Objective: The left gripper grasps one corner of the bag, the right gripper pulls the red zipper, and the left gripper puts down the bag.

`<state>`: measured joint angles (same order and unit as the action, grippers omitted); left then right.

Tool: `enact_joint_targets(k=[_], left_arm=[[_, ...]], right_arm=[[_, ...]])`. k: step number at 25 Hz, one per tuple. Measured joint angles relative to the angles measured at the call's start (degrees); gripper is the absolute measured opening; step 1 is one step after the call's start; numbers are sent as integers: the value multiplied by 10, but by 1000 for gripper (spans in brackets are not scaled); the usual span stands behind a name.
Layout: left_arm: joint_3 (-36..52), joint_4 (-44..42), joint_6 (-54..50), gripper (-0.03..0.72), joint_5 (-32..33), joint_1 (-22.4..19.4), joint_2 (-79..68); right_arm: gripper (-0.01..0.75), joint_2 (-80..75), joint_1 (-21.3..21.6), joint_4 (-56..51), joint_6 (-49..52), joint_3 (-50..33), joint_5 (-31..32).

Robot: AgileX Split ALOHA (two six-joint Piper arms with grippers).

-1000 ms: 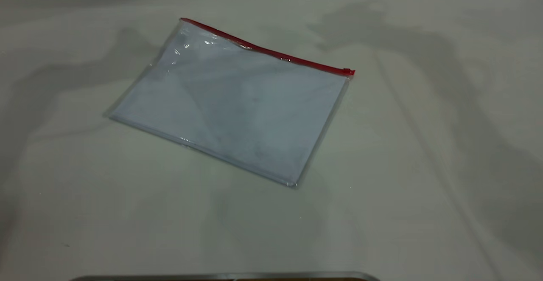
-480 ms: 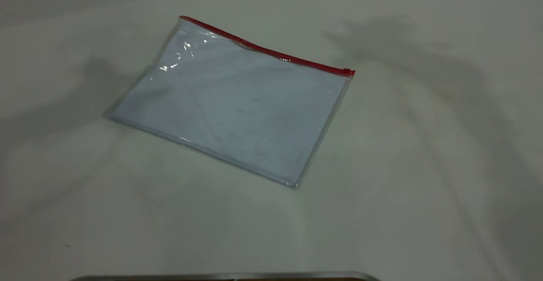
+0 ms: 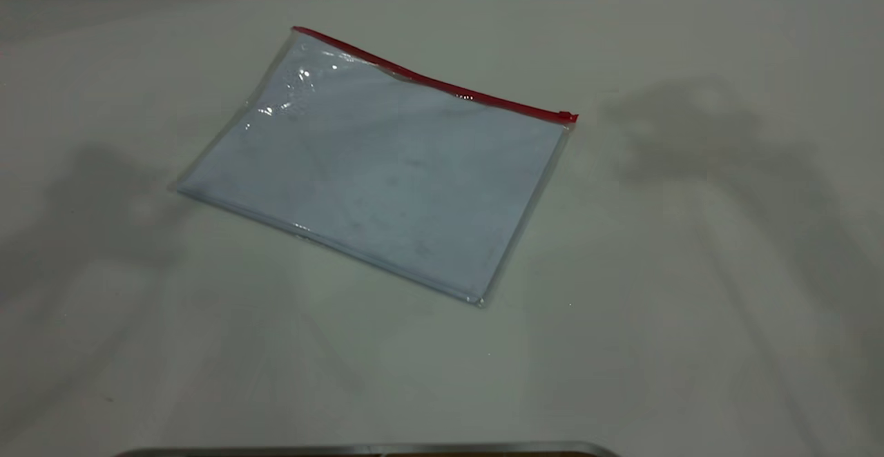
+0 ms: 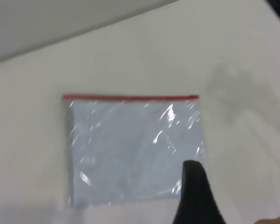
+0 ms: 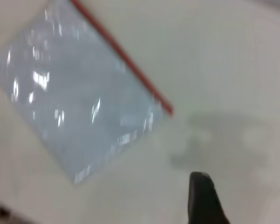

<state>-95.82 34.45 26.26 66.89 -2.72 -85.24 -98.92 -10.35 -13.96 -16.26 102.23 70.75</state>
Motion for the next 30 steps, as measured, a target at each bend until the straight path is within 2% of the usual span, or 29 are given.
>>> enact_joint_targets(k=[4,11,21,25,30], left_arm=[[26,-41,-52,547,0,2,4],[148,-116,-82,546,0,38,56],[425,-206,-164,546,0,51,190],[517,-223,-166,546,0,51,264],[597,-254,-167,546,-6,51,389]], right_arm=[[464,95,0,4,2,-132,0],[464,236,0,45,19,-342,0],[464,454,0,59,46,-615,-9],[464,530,0,59,69,-697,-34],[464,618,0,65,88,-746,-72]])
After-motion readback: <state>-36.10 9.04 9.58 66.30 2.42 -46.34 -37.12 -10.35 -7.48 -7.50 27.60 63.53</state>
